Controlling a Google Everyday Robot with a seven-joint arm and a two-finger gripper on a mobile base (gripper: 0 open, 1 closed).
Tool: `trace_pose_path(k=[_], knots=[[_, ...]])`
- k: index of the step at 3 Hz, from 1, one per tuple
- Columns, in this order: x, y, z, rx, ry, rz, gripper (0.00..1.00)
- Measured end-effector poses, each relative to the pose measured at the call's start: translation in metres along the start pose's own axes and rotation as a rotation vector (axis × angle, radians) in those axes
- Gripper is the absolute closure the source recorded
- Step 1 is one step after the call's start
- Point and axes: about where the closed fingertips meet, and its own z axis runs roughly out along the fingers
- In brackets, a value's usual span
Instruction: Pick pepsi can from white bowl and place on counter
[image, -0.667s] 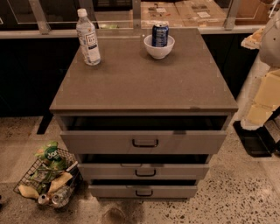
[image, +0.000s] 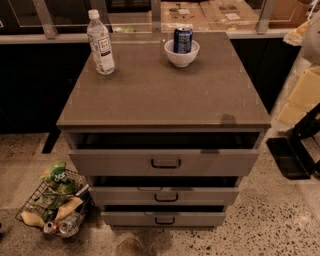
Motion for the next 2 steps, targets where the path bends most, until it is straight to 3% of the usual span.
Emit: trace_pose_path(k=[1,2], knots=[[-0.001,-0.060,0.005,0.103,-0.164,0.136,0.00],[-0.011,-0.100,0.009,0.173,-0.331,0.218,0.00]])
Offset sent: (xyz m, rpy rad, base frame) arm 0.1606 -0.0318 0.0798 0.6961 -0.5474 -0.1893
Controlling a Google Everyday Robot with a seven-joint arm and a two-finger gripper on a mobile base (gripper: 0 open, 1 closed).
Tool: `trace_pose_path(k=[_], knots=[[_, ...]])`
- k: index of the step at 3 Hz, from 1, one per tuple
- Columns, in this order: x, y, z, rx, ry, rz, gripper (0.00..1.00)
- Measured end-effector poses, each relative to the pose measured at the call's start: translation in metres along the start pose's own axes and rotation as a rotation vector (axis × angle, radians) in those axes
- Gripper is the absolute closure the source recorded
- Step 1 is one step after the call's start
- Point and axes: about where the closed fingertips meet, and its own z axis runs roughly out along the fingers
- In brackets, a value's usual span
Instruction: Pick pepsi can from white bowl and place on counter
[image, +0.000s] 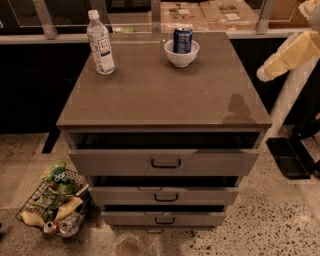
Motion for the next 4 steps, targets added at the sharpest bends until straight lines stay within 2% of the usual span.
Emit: trace_pose_path(k=[1,2,3,4], knots=[[-0.025,-0.024,0.010,0.052,-0.235,0.054,0.00],[-0.050,-0.033,0.019,0.078,-0.427,0.084,0.00],[-0.065,-0.030,0.020,0.073,-0.471,0.082,0.00],[-0.063,-0.030,0.020,0.073,-0.463,0.081,0.00]])
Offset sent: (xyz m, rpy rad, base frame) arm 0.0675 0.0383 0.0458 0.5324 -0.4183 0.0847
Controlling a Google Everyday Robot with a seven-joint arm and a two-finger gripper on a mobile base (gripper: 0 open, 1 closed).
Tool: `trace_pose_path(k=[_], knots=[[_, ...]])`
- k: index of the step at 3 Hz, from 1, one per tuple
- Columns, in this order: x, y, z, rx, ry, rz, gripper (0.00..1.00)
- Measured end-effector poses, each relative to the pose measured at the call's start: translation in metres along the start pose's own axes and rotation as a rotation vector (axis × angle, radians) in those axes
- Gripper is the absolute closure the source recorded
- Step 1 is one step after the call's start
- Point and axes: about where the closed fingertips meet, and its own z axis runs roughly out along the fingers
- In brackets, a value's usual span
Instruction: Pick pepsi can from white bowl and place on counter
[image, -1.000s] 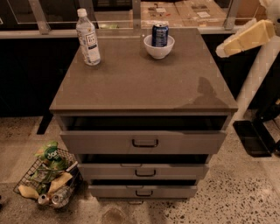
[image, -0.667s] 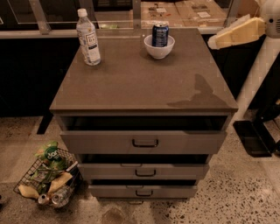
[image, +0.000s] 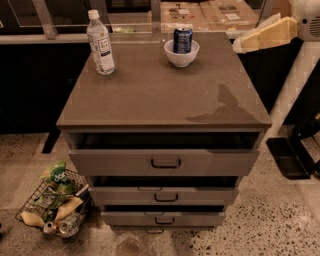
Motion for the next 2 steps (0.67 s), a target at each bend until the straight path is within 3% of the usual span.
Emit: trace_pose_path(k=[1,2], knots=[[0.000,-0.004,0.010,0.018,-0.011,0.004,0.00],[0.008,-0.025,0.052,0.060,-0.034,0.027,0.00]])
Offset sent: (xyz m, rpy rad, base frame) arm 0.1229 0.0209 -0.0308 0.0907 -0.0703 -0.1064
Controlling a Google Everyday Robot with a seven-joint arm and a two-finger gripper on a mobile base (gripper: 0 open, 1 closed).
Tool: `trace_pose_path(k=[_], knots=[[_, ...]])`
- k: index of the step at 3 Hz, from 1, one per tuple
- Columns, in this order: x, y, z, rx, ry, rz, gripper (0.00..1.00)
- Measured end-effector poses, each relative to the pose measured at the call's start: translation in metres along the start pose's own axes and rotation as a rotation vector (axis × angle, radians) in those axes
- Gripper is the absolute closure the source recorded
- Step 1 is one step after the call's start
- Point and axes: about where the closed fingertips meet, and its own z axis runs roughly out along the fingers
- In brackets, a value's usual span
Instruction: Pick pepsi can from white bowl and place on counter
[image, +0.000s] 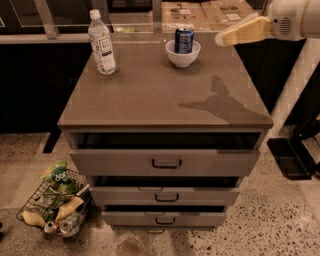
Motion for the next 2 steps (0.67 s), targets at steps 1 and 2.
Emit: trace_pose_path(k=[1,2], knots=[[0.013,-0.018,0.050,0.027,-0.006,0.036,0.00],[0.026,-0.028,0.096,0.019,-0.027,0.088,0.00]])
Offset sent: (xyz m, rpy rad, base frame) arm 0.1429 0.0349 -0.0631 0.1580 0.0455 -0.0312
